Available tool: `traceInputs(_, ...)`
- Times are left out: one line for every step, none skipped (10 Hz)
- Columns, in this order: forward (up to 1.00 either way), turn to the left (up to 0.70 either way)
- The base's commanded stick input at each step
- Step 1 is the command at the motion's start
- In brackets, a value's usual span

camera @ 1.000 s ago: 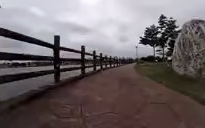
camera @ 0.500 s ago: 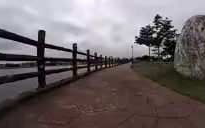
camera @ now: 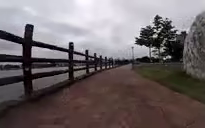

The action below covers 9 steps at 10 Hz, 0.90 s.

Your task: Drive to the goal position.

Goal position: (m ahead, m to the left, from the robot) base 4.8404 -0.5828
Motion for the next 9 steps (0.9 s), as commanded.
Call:
traceInputs(1.00, 0.00)
traceInputs(1.00, -0.11)
traceInputs(1.00, -0.40)
traceInputs(1.00, 0.00)
traceInputs(1.00, 0.00)
traceInputs(1.00, 0.00)
traceInputs(1.00, 0.00)
traceInputs(1.00, 0.00)
traceInputs(1.00, 0.00)
